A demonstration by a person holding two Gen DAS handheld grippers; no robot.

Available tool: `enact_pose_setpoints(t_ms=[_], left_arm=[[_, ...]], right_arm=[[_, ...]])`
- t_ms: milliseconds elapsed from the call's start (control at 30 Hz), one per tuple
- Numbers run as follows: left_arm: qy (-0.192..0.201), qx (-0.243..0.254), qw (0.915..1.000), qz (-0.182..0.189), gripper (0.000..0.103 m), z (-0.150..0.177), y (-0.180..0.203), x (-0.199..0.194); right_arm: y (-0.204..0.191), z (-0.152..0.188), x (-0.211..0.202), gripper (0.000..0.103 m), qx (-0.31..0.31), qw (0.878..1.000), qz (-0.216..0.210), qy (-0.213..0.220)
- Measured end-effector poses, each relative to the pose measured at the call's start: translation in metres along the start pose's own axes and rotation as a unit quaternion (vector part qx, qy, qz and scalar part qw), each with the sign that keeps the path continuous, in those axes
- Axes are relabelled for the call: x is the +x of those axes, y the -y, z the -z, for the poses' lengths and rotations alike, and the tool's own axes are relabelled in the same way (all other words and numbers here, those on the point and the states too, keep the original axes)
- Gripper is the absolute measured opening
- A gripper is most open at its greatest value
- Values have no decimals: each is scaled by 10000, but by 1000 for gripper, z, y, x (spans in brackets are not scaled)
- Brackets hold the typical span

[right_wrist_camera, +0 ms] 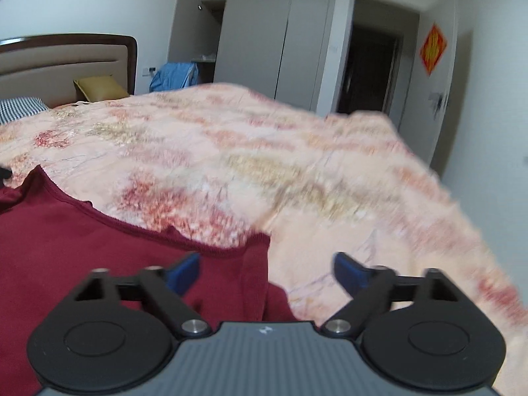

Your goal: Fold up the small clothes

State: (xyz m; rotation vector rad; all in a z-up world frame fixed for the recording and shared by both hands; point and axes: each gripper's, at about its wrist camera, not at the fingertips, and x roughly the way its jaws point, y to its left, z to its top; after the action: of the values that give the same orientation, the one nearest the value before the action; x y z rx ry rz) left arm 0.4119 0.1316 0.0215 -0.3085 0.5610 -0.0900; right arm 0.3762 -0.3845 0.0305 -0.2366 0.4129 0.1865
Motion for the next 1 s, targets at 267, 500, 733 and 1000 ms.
enact_pose_setpoints(t_ms=[267, 500, 733, 1000], left_arm=[[383, 38, 9992, -116, 102, 39, 15, -78], [274, -232, 9990, -248, 102, 97, 16, -116], [108, -1002, 9949, 74, 102, 142, 9, -116], [233, -1611, 9866, 81, 102, 157, 7, -105]], right_arm=[[-71, 2, -70, 103, -586, 9966, -198, 553], [-128, 26, -102, 103, -86, 9983, -108, 562], [-153, 49, -111, 103, -23, 9970, 188, 755], [-169, 65, -93, 103, -77, 9968, 271, 752]])
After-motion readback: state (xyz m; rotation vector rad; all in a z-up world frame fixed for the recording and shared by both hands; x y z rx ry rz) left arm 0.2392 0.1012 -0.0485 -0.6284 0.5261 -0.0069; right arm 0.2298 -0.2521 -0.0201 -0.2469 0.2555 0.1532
